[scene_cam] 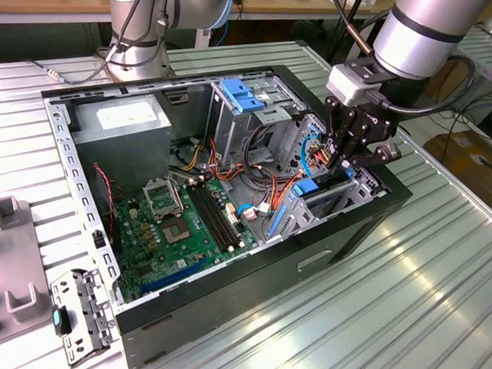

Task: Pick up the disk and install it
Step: 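Insert the first disk wire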

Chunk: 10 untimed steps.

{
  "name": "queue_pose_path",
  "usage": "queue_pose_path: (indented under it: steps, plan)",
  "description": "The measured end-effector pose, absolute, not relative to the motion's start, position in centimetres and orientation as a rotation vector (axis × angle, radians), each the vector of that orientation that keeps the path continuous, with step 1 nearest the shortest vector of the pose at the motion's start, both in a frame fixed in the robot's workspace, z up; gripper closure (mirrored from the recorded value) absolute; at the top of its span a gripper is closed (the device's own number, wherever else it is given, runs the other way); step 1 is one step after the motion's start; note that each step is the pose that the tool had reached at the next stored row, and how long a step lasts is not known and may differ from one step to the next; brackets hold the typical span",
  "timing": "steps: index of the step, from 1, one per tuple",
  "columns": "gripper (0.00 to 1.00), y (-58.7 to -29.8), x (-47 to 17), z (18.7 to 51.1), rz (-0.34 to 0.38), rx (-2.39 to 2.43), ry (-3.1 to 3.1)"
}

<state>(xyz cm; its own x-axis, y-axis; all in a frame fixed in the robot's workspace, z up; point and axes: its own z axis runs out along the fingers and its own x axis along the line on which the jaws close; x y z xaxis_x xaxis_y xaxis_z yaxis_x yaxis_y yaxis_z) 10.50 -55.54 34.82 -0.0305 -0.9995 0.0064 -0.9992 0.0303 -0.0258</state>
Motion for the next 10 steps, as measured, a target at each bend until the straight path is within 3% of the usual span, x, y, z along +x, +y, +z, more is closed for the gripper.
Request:
queue_pose_path:
  steps: [10]
  plan:
    - [0.84,-55.53,10.58,34.73,-0.036,-2.178,2.245]
